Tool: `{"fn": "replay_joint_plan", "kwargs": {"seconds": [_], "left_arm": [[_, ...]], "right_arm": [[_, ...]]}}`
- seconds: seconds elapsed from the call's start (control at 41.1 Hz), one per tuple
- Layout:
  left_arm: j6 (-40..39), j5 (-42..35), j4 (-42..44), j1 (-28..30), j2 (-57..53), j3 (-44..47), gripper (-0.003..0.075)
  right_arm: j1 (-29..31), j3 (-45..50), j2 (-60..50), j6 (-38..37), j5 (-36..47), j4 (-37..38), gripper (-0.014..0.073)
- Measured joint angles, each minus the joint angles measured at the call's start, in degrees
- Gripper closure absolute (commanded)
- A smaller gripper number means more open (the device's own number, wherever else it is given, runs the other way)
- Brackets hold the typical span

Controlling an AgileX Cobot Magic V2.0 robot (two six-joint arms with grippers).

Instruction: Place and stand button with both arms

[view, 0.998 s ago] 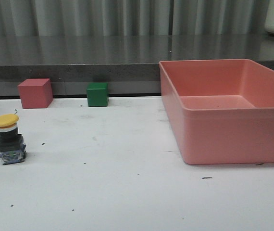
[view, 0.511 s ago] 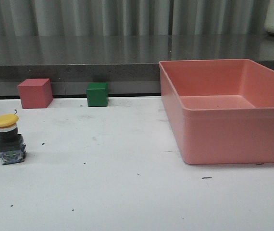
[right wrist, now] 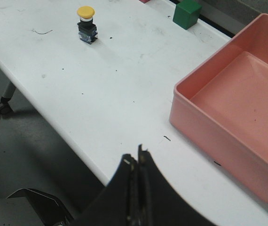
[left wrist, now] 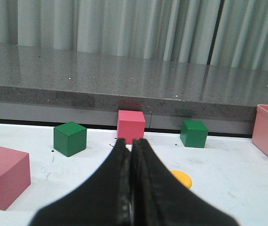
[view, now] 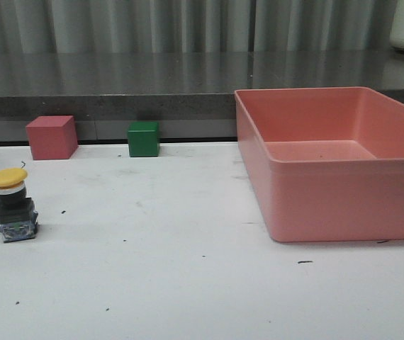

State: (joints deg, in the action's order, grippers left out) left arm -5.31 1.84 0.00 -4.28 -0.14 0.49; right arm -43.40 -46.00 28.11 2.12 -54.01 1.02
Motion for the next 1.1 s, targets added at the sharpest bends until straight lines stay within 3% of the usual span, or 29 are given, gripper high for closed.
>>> {"fn": "replay_joint_plan", "kwargs": {"seconds": [0.341,0.462,0.779,1.095], "left_arm": [[0.0,-0.1,0.0,0.0,0.0,0.0,0.0740],[0.0,-0.1,0.0,0.0,0.0,0.0,0.0740],[0.0,-0.1,0.0,0.0,0.0,0.0,0.0740],[0.0,-0.1,0.0,0.0,0.0,0.0,0.0740]], "right_arm": [[1.3,1.5,-1.8,0.0,0.5,0.0,0.0710],[9.1,6.1,-5.8,0.0,3.7,0.2,0.0710],[32.9,28.5,-21.7,0.0,25.6,0.4,0.0710],[40.7,46.7,-28.7,0.0,45.4,-2.9,0.0710]]}}
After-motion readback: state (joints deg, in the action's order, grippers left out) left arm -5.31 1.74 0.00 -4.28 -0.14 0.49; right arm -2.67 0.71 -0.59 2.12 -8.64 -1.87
